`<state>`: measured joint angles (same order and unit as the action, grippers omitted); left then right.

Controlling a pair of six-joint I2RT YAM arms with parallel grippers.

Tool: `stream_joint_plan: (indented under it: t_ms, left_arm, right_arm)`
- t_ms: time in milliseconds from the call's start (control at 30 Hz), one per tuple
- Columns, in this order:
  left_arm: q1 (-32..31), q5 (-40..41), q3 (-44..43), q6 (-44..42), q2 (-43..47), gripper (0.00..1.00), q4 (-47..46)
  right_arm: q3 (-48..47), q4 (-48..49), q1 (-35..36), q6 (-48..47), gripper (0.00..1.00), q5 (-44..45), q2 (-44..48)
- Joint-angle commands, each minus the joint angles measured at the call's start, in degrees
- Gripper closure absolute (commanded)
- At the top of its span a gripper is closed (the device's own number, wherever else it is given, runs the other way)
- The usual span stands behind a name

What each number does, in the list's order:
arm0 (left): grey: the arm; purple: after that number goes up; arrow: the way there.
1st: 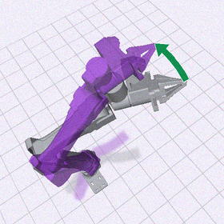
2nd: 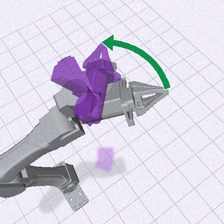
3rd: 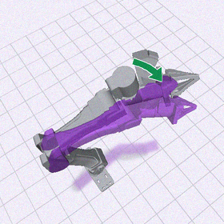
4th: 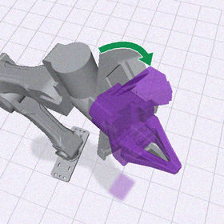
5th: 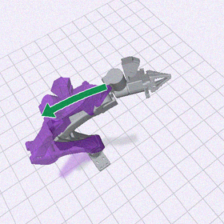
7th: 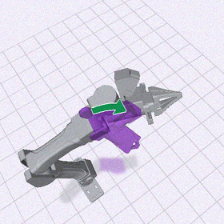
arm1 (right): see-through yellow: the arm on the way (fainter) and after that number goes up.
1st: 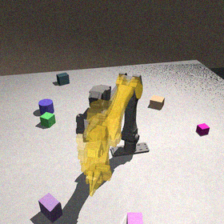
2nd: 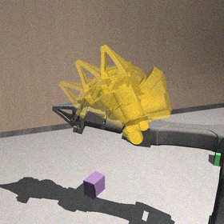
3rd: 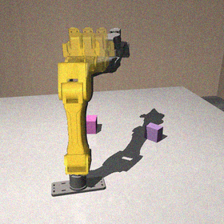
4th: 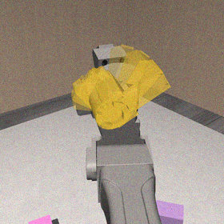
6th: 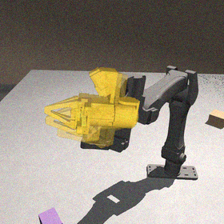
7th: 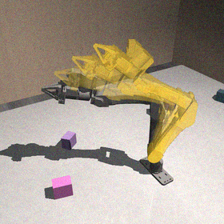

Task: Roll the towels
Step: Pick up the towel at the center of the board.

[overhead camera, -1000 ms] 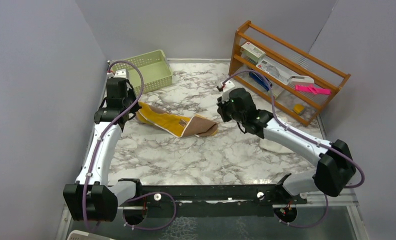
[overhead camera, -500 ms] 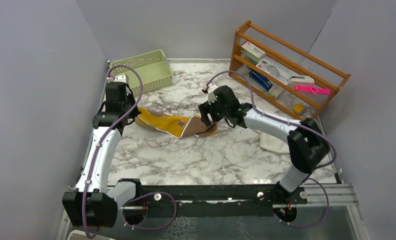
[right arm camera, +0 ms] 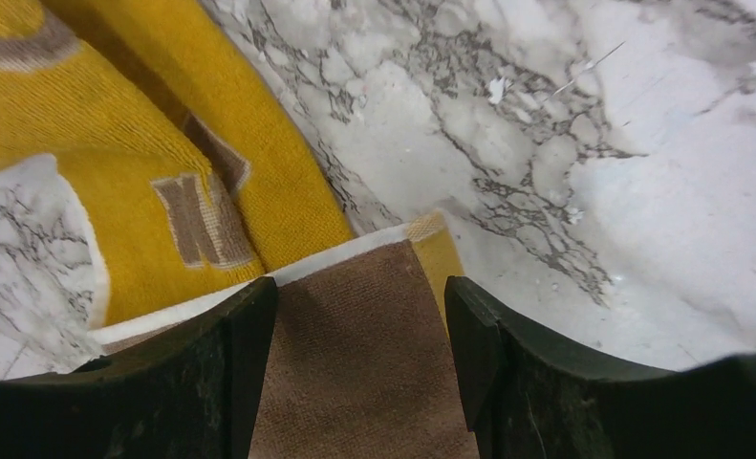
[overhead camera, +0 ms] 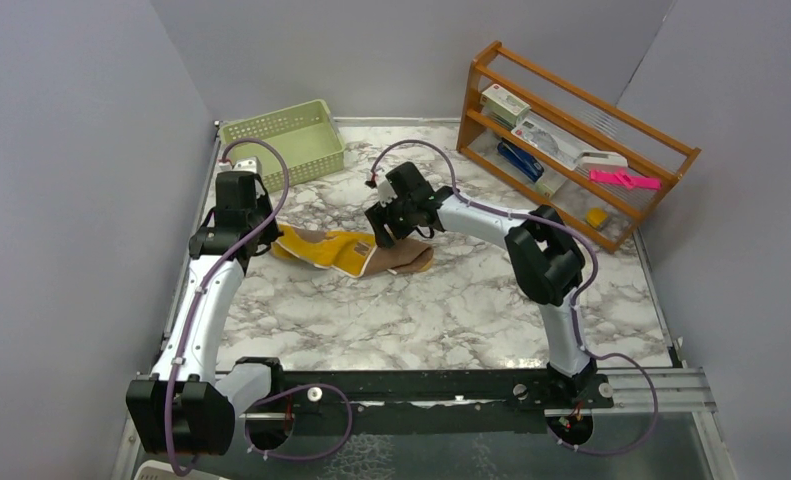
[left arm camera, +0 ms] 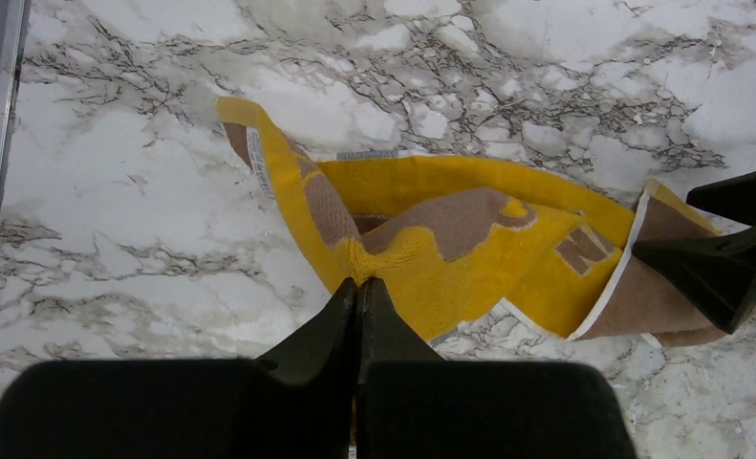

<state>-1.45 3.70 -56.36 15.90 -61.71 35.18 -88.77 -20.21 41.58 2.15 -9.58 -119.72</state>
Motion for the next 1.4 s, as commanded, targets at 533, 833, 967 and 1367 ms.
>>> stream_joint_plan:
  t_ms: [533,833,967,1367]
  left_arm:
    - [0.5,-1.1,3.0,-0.5,1.8,1.0,-3.3]
    - [0.8,3.2,-4.3,-1.5,1.1,1.0,-0.2]
    - [1.0,6.9,-6.4,-2.6,1.1,1.0,1.8]
    - [1.4,3.5,-5.0,0.1,2.7,1.0,5.8]
  right_arm:
    - [3.5,-4.2,0.4,4.8,0.99,3.0,0.0]
    - [8.1,-4.6,-1.4,1.2,0.99,16.4,23.0]
    - [14.2,-3.4,-4.0,0.8,0.99,17.1,33.4]
    - [33.4,-4.3,-6.2,4.3,0.99,17.0,53.7]
